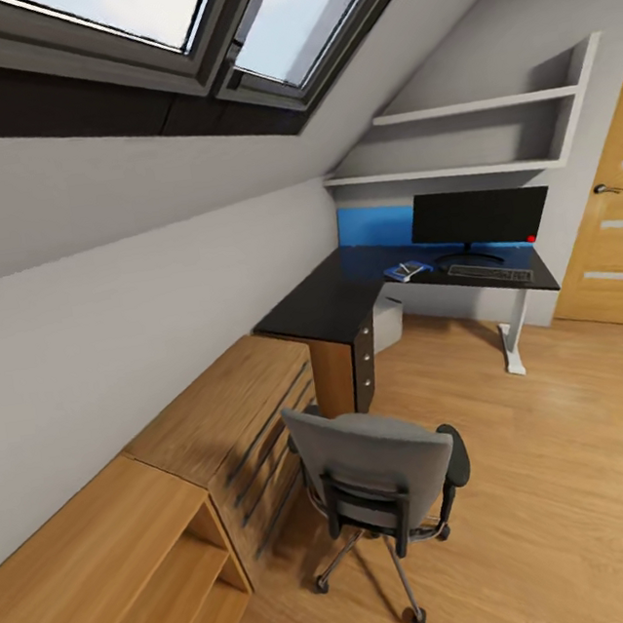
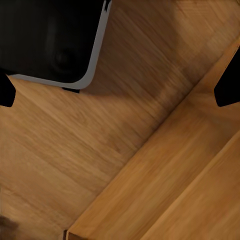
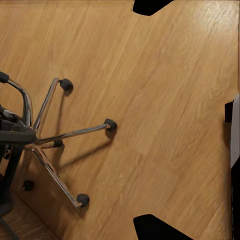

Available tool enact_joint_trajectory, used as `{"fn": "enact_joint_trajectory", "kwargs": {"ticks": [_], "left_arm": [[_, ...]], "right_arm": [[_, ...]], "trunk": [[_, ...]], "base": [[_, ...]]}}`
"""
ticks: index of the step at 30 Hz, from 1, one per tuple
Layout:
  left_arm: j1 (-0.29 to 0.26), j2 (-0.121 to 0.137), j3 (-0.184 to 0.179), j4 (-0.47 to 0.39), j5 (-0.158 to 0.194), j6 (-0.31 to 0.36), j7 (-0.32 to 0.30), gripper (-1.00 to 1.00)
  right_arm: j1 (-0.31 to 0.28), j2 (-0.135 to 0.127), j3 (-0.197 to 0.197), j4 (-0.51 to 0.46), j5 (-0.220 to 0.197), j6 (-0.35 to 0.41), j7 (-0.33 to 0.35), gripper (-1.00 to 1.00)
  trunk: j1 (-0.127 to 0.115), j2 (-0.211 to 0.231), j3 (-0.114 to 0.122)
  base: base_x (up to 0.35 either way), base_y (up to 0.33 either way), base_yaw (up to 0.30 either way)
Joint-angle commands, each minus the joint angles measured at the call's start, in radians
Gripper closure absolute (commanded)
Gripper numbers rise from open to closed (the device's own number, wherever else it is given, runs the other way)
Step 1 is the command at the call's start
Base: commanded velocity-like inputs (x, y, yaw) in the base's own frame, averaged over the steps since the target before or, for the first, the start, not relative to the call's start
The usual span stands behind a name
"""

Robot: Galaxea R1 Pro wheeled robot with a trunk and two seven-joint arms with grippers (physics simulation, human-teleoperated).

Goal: In the bedroom, organize the workspace by keeping the computer under the desk, ensuring the monitor is on the desk, placing the keyboard on the desk next to the monitor, placing the mouse on the desk next to the keyboard, moving the folder from the swivel chair onto the desk next to the mouse, stacking the notebook on top of the folder with the pen on top of the notebook, and positioning the swivel chair next to the desk.

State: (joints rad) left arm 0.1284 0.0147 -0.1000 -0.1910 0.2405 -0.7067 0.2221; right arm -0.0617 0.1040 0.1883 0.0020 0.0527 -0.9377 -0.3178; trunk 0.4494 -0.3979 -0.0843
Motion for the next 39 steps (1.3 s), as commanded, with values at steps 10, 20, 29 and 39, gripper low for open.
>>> {"fn": "enact_joint_trajectory", "kwargs": {"ticks": [10, 20, 29, 39], "left_arm": [[0.0, 0.001, -0.009, -0.002, 0.006, 0.0, 0.005, -1.0], [0.0, 0.001, -0.009, -0.002, 0.006, 0.0, 0.005, -1.0], [0.0, 0.001, -0.009, -0.002, 0.006, 0.0, 0.005, -1.0], [0.0, 0.001, -0.008, -0.002, 0.006, 0.0, 0.005, -1.0]], "right_arm": [[-0.001, 0.0, 0.005, 0.001, 0.006, 0.0, -0.009, -1.0], [-0.001, 0.0, 0.005, 0.001, 0.006, 0.0, -0.01, -1.0], [-0.001, -0.001, 0.005, 0.001, 0.006, 0.0, -0.009, -1.0], [-0.001, -0.001, 0.005, 0.001, 0.006, 0.0, -0.01, -1.0]], "trunk": [[0.001, -0.002, -0.013], [0.001, -0.002, -0.023], [0.001, -0.002, -0.032], [0.001, -0.002, -0.043]], "base": [[0.0, 0.031, -0.228], [0.0, 0.021, -0.229], [0.0, 0.235, -0.23], [0.0, 0.067, -0.231]]}}
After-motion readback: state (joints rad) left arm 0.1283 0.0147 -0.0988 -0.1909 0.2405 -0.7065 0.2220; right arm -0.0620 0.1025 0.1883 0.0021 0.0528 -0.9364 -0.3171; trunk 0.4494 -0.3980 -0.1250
